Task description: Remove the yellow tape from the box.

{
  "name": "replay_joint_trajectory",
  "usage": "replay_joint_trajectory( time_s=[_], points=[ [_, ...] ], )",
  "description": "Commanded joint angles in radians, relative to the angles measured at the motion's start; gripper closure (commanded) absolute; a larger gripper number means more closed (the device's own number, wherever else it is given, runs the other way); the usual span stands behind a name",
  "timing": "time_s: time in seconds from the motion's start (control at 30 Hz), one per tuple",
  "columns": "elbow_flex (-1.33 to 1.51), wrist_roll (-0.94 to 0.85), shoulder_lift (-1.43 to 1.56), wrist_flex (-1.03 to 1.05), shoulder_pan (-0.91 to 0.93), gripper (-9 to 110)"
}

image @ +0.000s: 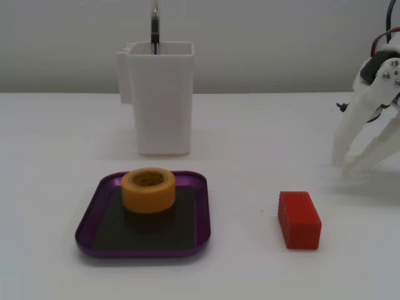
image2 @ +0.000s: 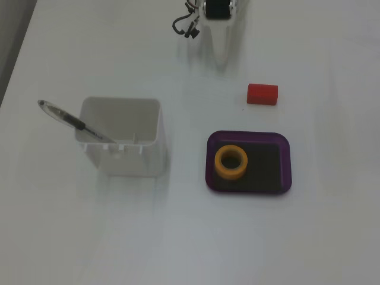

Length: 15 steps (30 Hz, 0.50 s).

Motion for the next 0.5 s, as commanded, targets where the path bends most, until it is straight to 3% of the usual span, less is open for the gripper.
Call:
replay_joint_trajectory(
  time_s=[0.0, 0.23, 0.47],
  points=[
    [-0.146, -0.008, 0.058, -0.018, 0.006, 102],
    [-0.299, -0.020, 0.015, -0.014, 0.006, 102],
    [-0.492, -0.242, -0.388, -0.003, -0.006, 98]
  ],
)
